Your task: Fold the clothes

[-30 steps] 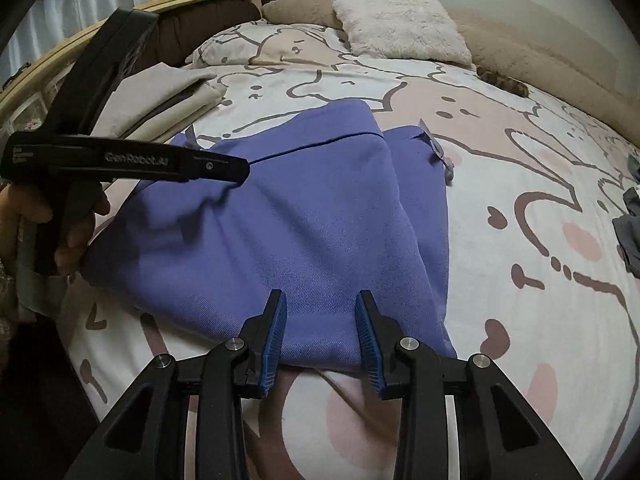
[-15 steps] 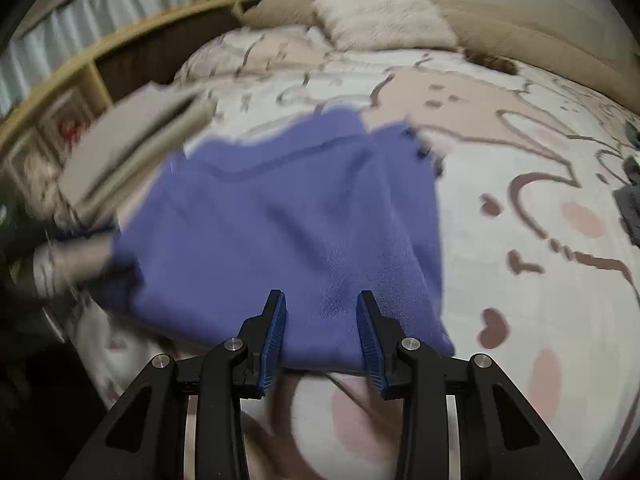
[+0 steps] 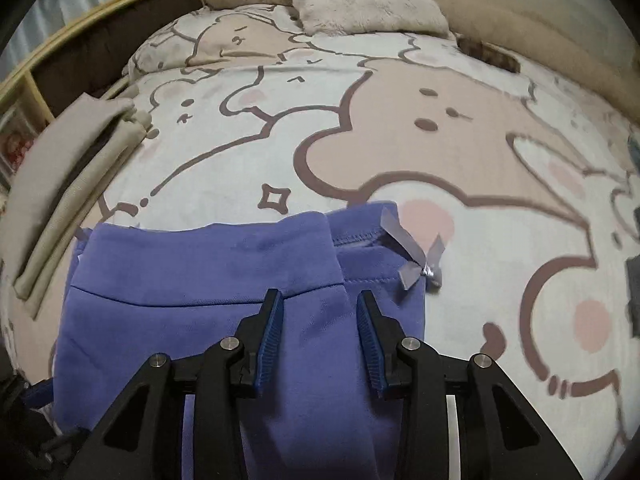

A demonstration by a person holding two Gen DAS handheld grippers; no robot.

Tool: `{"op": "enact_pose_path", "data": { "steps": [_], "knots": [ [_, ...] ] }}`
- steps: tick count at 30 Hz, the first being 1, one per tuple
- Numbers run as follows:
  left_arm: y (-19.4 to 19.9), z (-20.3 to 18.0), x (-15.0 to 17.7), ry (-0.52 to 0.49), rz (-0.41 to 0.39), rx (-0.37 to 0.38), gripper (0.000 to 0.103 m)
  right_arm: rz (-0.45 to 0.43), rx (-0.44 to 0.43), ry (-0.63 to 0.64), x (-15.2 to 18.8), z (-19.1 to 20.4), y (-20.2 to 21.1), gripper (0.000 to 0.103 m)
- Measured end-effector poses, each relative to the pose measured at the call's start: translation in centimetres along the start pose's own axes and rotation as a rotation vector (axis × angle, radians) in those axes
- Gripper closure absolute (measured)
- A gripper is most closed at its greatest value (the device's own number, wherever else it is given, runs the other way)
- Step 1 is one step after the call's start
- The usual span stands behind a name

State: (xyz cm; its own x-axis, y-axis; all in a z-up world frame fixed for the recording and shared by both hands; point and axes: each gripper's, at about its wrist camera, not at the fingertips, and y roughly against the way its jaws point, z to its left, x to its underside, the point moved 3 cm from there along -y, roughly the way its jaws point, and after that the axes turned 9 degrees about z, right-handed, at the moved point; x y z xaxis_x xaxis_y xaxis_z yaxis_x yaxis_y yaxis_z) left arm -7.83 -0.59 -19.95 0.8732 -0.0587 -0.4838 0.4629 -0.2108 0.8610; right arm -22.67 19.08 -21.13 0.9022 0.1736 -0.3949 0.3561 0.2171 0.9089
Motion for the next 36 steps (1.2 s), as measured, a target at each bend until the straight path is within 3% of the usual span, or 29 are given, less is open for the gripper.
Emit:
{"op": "enact_pose_path", "data": {
  "steps": [4,7,11,14,19,23,25,27,29,32,36],
  "knots": [
    [3.4,-0.4,-0.3,-0.032,-0.120,-0.004,0.055,-0.097,-0.045,0.004,2.1,-0.3,4.5,0.066],
    [4.7,-1.5,-0.8,-0.086,-0.153,0.058,0.051,-0.135,-0.060,0.002,4.2,-0.6,7.0,0.066],
    [3.2,-3.3,-2.4,-0.104,-0.105,0.182,0.051,-0.143,-0.145,-0.039,8.0,-0.1,8.2,0.066],
    [-0.1,-4.2,-3.9,-0.066,-0.015,0.231,0.051,-0.134,-0.245,-0.032,10.2,1.5,7.5,0.066],
    [-3.9,-1.2,-5.3,0.036,0.059,0.147,0.052,-0.087,-0.214,-0.066,10.7,0.8,5.1,0.066],
    [-2.5,-0.3,-5.8,0.038,0.028,0.126,0.052,-0.096,-0.257,-0.184,10.6,-1.6,5.1,0.066],
    [-0.7,-0.7,-6.1,-0.035,-0.020,0.059,0.052,-0.098,-0.272,-0.203,10.7,-1.9,5.1,0.066],
    [1.7,-2.1,-5.6,-0.195,-0.099,-0.041,0.052,-0.100,-0.269,-0.202,10.8,-1.8,5.1,0.066],
    [3.9,-4.5,-3.7,-0.430,-0.176,-0.182,0.051,-0.100,-0.263,-0.193,10.8,-1.6,5.1,0.066],
    [4.7,-7.5,0.7,-0.762,-0.231,-0.375,0.051,-0.100,-0.275,-0.204,10.8,-1.8,5.1,0.066],
    [2.8,-9.8,7.8,-1.194,-0.274,-0.641,0.051,-0.097,-0.308,-0.234,10.8,-2.3,5.1,0.066]
  ]
}}
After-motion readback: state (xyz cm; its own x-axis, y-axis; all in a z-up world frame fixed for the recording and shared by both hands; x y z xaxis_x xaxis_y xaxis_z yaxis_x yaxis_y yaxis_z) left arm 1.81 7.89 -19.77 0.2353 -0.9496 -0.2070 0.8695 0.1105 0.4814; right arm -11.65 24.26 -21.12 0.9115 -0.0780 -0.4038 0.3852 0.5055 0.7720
